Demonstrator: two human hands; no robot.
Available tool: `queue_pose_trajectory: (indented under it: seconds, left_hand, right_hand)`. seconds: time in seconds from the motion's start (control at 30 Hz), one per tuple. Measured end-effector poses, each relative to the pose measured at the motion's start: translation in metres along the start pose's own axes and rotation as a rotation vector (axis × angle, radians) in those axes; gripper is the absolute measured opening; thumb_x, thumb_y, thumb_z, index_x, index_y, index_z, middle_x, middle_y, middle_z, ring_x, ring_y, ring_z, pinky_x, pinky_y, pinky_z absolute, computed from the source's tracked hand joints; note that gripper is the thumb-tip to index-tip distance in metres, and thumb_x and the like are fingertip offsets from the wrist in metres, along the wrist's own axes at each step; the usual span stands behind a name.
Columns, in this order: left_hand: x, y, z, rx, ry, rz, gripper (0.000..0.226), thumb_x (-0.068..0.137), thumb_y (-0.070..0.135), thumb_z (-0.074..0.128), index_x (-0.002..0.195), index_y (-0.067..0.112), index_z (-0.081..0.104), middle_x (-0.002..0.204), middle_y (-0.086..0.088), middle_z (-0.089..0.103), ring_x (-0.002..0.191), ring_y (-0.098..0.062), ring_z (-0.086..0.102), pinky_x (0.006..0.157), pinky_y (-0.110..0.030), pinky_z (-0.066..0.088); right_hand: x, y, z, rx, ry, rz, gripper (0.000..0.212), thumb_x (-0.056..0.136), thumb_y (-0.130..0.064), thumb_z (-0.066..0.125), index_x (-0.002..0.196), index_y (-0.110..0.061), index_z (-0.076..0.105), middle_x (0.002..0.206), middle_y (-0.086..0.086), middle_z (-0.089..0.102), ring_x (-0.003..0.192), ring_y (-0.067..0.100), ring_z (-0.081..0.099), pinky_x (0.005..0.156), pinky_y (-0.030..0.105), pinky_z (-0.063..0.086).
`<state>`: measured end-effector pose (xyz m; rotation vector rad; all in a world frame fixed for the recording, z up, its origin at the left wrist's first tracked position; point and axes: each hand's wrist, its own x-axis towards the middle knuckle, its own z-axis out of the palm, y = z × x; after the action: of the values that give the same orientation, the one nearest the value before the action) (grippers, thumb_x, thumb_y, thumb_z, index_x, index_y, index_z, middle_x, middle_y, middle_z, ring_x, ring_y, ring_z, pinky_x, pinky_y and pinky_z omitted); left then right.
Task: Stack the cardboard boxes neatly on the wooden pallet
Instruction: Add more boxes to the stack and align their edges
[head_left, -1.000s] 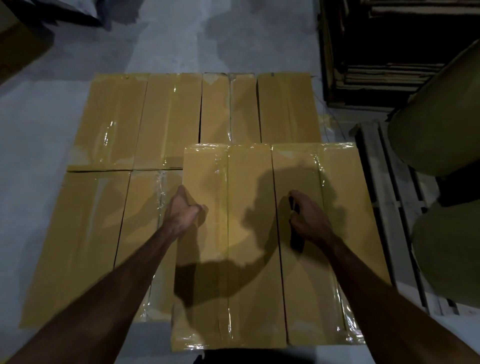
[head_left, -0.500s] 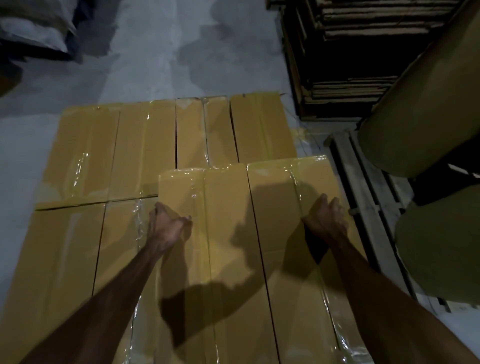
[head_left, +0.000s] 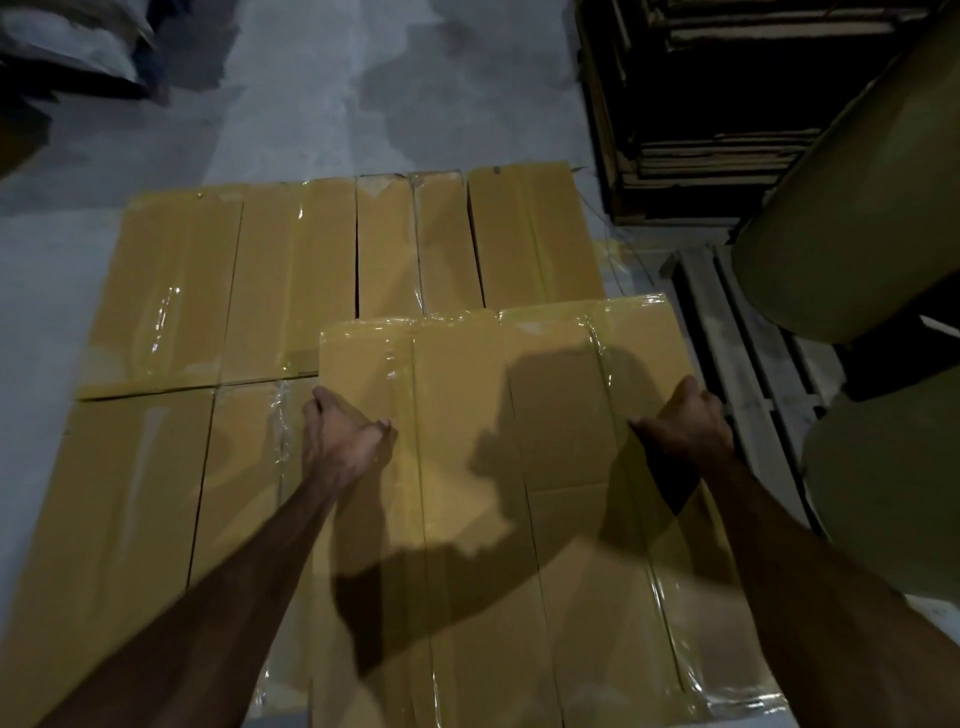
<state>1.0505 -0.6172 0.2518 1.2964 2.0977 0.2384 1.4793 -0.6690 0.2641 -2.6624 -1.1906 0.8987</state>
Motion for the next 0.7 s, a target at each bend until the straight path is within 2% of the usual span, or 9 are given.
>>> queue_pose_trajectory:
  seconds: [0.1, 0.27, 0.37, 0.47, 0.6, 0.7]
  left_hand:
    - [0.003, -0.001, -0.001, 0.011, -0.003, 0.003, 0.12, 0.088, 0.047, 0.082, 0.166, 0.006, 0.0, 0.17, -0.017, 0.016, 0.149, -0.045, 0.032, 0.116, -0.052, 0.039]
    - [0.005, 0.0, 0.003, 0.035, 0.008, 0.038, 0.123, 0.085, 0.048, 0.084, 0.165, 0.003, 0.002, 0.167, -0.019, 0.02, 0.147, -0.046, 0.035, 0.114, -0.05, 0.041]
    - [0.003, -0.008, -0.001, 0.002, -0.019, 0.048, 0.125, 0.082, 0.048, 0.087, 0.166, 0.009, 0.004, 0.169, -0.017, 0.021, 0.148, -0.045, 0.034, 0.116, -0.057, 0.04]
    - [-0.009, -0.026, -0.007, -0.052, -0.027, 0.099, 0.116, 0.079, 0.042, 0.09, 0.164, 0.016, 0.016, 0.163, -0.013, 0.035, 0.145, -0.044, 0.04, 0.112, -0.063, 0.044]
    - [-0.048, -0.054, -0.003, -0.087, -0.074, 0.081, 0.117, 0.08, 0.043, 0.089, 0.165, 0.017, 0.013, 0.168, -0.01, 0.03, 0.149, -0.041, 0.035, 0.114, -0.067, 0.04]
    - [-0.087, -0.073, 0.005, -0.145, -0.091, 0.044, 0.122, 0.085, 0.042, 0.085, 0.169, 0.023, -0.001, 0.174, -0.005, 0.017, 0.155, -0.039, 0.028, 0.119, -0.063, 0.036]
  right_hand:
    - [0.004, 0.003, -0.004, -0.032, -0.026, -0.03, 0.086, 0.084, -0.047, 0.084, 0.145, -0.006, 0.037, 0.151, 0.026, 0.038, 0.134, 0.05, 0.044, 0.104, 0.058, 0.045]
    - [0.008, 0.005, -0.001, -0.036, -0.039, -0.059, 0.082, 0.085, -0.046, 0.083, 0.14, -0.006, 0.037, 0.151, 0.027, 0.036, 0.135, 0.05, 0.043, 0.104, 0.058, 0.045]
    - [0.0, 0.01, 0.004, -0.01, -0.011, -0.096, 0.08, 0.083, -0.055, 0.081, 0.135, -0.01, 0.038, 0.149, 0.024, 0.037, 0.132, 0.05, 0.045, 0.101, 0.06, 0.048]
    - [-0.022, 0.025, 0.014, 0.024, 0.081, -0.127, 0.072, 0.084, -0.061, 0.075, 0.127, -0.016, 0.039, 0.144, 0.021, 0.042, 0.127, 0.048, 0.049, 0.098, 0.061, 0.05]
    - [-0.067, 0.05, 0.024, 0.046, 0.121, -0.05, 0.079, 0.092, -0.056, 0.069, 0.149, -0.014, 0.033, 0.159, 0.022, 0.034, 0.138, 0.049, 0.043, 0.108, 0.063, 0.043]
    - [-0.094, 0.072, 0.03, 0.058, 0.114, -0.025, 0.088, 0.091, -0.059, 0.069, 0.155, -0.016, 0.027, 0.158, 0.022, 0.036, 0.138, 0.047, 0.044, 0.108, 0.062, 0.043]
